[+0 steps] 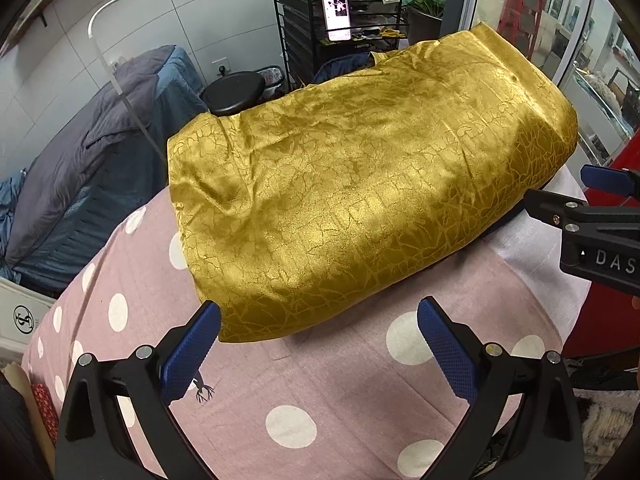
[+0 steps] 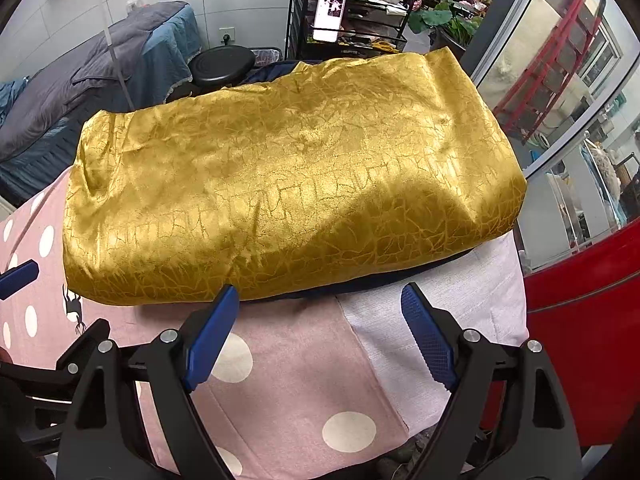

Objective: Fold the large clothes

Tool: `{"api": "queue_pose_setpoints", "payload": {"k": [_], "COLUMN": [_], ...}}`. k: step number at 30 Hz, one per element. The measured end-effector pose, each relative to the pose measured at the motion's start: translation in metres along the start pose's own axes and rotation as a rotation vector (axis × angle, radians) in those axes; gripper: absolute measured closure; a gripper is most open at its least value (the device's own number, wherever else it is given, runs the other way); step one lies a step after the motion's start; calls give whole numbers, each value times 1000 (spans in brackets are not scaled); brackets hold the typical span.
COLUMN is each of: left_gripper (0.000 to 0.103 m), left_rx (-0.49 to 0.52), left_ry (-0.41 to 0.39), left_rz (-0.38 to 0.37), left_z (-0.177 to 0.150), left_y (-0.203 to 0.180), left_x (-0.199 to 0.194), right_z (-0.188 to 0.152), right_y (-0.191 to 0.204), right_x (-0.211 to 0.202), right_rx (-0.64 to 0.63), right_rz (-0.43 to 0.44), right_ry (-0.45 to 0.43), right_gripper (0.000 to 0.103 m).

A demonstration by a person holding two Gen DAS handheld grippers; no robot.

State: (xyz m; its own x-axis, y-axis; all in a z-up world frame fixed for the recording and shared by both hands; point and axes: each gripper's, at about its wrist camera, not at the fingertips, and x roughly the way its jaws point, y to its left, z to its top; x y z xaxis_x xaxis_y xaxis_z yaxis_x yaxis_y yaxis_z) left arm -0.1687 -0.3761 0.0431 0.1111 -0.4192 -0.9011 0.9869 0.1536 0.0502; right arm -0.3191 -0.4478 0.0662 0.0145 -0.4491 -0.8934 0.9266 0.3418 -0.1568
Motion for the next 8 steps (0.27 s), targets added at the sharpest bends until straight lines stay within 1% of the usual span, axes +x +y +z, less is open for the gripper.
{"api": "queue_pose_setpoints", "payload": {"k": [8], "left_gripper": [6], "left_rx": [41], "left_ry": [6], "left_rz": [20], "left_z": [-2], "left_y": [-6], "left_x": [0], "right_z": [0], "right_y": [1], "right_x": [0], "right_rx": [-6], "right_rz": [-1], "right_ry": [3], "right_gripper": [20]}}
